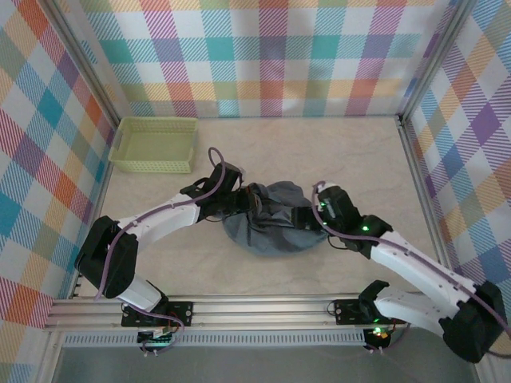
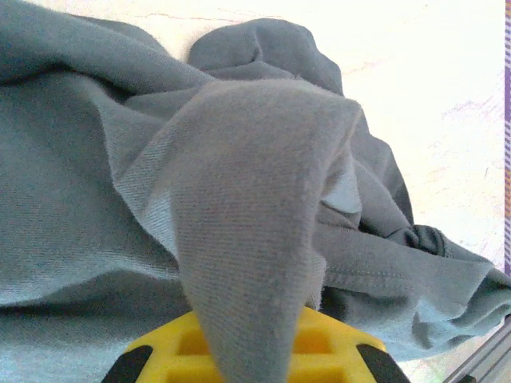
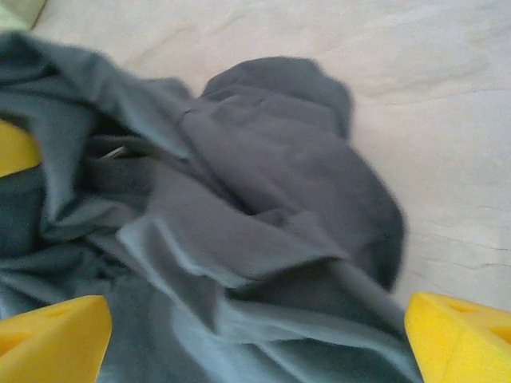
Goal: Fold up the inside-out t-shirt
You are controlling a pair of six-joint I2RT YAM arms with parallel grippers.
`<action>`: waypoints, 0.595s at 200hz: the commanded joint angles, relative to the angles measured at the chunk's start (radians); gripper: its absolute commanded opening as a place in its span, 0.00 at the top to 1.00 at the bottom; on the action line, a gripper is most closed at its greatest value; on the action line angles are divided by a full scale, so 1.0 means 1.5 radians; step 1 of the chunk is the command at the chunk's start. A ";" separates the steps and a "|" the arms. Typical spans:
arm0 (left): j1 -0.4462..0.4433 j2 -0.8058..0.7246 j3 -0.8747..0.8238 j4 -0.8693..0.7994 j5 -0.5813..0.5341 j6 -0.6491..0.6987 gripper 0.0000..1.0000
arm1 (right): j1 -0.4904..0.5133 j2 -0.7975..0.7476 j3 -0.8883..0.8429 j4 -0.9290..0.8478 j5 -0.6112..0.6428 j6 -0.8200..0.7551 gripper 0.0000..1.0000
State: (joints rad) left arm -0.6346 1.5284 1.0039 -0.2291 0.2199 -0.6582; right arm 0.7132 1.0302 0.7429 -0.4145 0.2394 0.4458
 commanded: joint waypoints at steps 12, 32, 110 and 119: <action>-0.005 -0.016 -0.007 0.017 0.004 -0.006 1.00 | 0.054 0.108 0.052 -0.008 0.013 -0.014 0.03; -0.007 -0.016 -0.010 0.016 0.006 -0.007 1.00 | 0.057 0.177 0.083 -0.014 0.029 -0.002 0.02; -0.006 -0.044 -0.082 0.077 -0.014 -0.056 1.00 | 0.014 0.341 0.176 -0.119 0.092 0.107 0.89; -0.006 -0.037 -0.103 0.107 -0.006 -0.090 1.00 | 0.011 0.300 0.172 -0.135 0.095 0.110 0.99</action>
State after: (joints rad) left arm -0.6399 1.4910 0.9241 -0.1772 0.2169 -0.6914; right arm 0.7620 1.5665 0.9558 -0.4820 0.3264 0.5293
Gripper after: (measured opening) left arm 0.073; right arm 0.291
